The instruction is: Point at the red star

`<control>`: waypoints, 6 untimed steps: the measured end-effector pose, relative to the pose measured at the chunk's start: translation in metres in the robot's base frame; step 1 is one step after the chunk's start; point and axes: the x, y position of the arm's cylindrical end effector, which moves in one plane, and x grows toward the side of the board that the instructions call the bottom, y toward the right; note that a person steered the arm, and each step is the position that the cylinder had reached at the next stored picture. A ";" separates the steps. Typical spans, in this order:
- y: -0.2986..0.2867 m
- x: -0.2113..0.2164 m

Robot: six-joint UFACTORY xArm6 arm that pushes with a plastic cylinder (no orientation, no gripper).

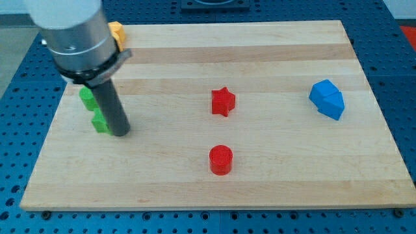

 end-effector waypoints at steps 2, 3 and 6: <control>-0.058 -0.012; -0.053 0.003; 0.005 0.013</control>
